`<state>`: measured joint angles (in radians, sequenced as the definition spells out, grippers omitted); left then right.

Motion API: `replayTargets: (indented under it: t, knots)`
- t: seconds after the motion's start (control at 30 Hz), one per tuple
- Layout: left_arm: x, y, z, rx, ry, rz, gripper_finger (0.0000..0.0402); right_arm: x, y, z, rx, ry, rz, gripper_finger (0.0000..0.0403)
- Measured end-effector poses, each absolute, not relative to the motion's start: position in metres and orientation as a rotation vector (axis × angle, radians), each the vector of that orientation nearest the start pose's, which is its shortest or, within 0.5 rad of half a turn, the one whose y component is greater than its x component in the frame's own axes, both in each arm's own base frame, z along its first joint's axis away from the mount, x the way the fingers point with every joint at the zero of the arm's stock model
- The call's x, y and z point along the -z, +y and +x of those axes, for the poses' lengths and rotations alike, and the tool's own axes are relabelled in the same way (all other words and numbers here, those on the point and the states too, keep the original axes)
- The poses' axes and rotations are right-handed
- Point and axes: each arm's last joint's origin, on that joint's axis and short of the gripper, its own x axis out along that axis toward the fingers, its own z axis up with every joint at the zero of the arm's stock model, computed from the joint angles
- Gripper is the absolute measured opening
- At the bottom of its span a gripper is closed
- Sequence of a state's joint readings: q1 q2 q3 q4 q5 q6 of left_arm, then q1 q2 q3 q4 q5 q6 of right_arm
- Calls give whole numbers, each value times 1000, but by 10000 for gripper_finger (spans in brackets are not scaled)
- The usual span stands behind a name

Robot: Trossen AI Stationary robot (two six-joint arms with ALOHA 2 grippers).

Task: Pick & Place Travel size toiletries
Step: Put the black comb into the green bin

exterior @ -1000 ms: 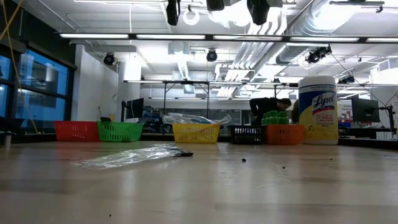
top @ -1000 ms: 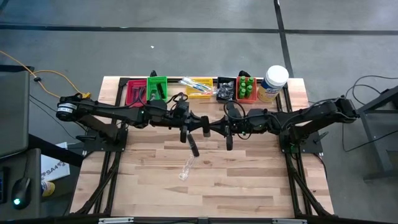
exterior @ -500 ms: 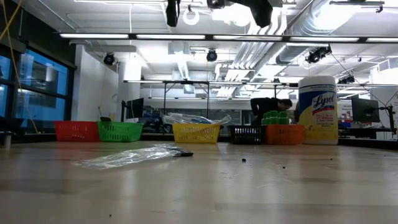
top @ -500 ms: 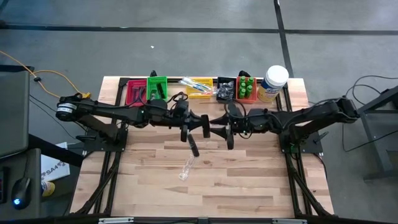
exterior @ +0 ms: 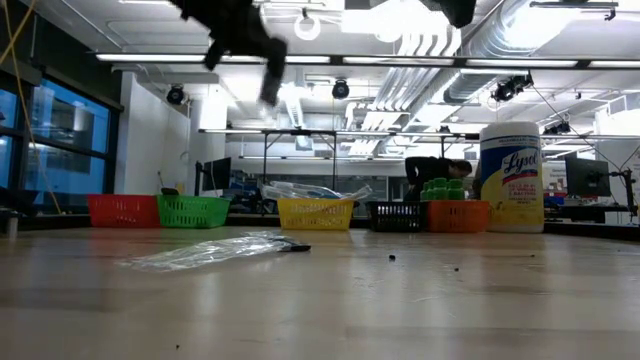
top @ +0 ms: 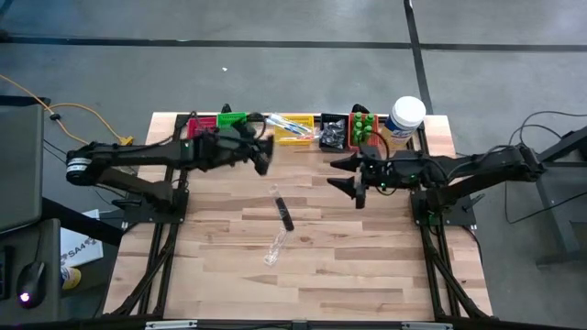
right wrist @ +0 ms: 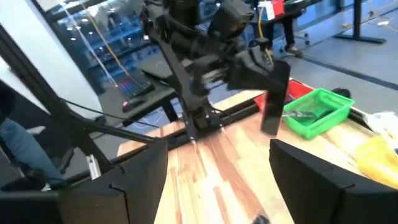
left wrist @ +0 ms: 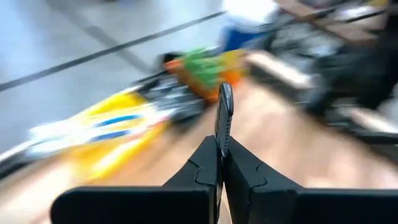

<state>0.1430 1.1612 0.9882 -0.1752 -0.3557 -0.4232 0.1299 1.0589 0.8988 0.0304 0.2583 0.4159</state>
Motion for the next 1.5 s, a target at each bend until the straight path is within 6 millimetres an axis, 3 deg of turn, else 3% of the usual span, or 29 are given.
replayTargets:
  t: [0.2, 0.5, 0.87, 1.0, 1.23, 1.5]
  knots:
    - [-316, 88, 226, -877, 386, -344, 2, -340, 22, 235, 205, 108, 381, 260]
    - [-293, 160, 192, -1195, 541, -391, 2, -337, 20, 238, 290, 95, 377, 259]
    - [-250, 228, 180, -1178, 622, -570, 3, -337, 17, 238, 395, 67, 394, 259]
    - [-236, 235, 177, -1183, 649, -682, 3, -337, 17, 238, 414, 59, 396, 259]
    - [-233, 235, 178, -1157, 680, -674, 7, -337, 16, 237, 454, 45, 412, 259]
    - [-226, 231, 167, -1153, 822, -695, 74, -338, 15, 237, 472, 41, 408, 259]
